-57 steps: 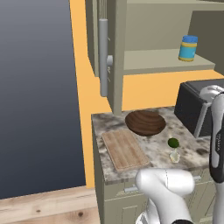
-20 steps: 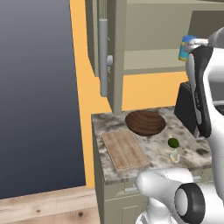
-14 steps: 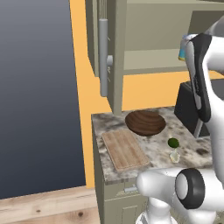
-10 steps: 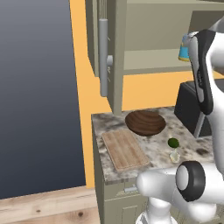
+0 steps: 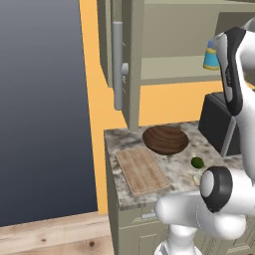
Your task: Open the cabinet. Place the bowl and condiment on the counter. Then place the lime and garlic on the cutting board.
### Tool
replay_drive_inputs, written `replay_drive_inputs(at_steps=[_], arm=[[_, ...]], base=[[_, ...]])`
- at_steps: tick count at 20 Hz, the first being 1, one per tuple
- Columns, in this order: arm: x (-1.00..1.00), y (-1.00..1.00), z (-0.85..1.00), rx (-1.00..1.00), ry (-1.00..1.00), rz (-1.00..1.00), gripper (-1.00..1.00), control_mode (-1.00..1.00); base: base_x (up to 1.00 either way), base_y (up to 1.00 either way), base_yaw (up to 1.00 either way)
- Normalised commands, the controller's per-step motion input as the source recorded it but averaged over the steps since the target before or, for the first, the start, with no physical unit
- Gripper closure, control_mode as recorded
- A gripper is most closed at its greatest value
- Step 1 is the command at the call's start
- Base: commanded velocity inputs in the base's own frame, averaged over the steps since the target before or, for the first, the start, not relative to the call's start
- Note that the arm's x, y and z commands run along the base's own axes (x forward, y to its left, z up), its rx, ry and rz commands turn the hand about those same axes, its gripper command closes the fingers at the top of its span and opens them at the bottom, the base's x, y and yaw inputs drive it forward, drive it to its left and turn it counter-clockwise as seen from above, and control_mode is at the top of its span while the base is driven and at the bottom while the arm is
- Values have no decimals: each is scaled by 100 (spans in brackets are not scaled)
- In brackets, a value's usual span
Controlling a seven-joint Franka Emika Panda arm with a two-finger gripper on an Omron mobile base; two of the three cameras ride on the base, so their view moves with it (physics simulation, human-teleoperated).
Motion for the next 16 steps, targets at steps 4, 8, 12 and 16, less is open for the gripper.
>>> replay_drive_inputs(at_steps=[4,8,12,16], arm=[[61,-6,-13,0,-6,0,-100,-100],[26,-32,-1,0,-1,0,-100,-100],[19,-34,1,0,0,0,-100,-100],[34,-14,0,0,0,0,-100,-100]], base=[[0,0,0],[0,0,0],[0,0,0],[0,0,0]])
